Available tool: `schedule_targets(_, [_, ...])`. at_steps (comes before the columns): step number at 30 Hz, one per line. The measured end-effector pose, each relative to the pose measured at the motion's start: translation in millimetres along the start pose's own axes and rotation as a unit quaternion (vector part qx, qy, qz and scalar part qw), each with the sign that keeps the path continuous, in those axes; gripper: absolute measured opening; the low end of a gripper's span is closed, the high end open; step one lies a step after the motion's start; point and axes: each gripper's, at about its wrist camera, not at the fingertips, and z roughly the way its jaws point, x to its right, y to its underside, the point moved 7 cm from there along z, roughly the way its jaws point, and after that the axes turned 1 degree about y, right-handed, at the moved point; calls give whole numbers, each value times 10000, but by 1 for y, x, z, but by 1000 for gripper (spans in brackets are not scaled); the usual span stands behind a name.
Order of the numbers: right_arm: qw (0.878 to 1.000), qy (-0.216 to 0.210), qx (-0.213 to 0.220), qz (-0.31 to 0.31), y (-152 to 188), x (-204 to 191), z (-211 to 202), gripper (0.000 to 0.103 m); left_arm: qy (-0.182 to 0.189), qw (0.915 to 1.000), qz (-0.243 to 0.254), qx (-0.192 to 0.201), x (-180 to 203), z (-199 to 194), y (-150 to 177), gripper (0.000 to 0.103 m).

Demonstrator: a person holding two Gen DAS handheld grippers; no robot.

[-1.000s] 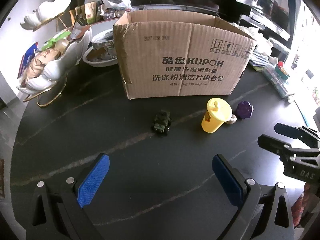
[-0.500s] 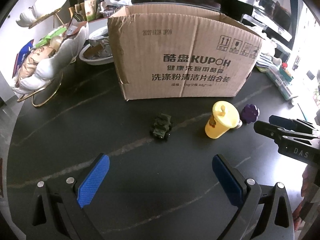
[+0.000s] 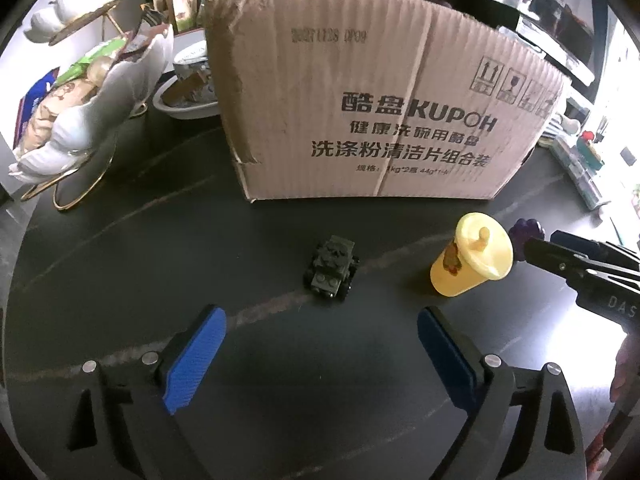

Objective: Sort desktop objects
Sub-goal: 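Close the left tool on the green toy tank while the right tool grips the purple grape toy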

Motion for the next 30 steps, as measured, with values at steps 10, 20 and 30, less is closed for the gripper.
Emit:
schedule_targets(10, [10000,-4,-53,62,-4,4,13,57,-176,9997,154,16,1,20,-12,81])
schedule_targets(20, [9999,49,-33,122,-7,6,18,57,-127,9997,178,-111,0,37,-14,68])
schedule_targets(30, [9998,70,-105,144,-6,9,25,57,-107,9997,158,-150,-3,50,-15,48])
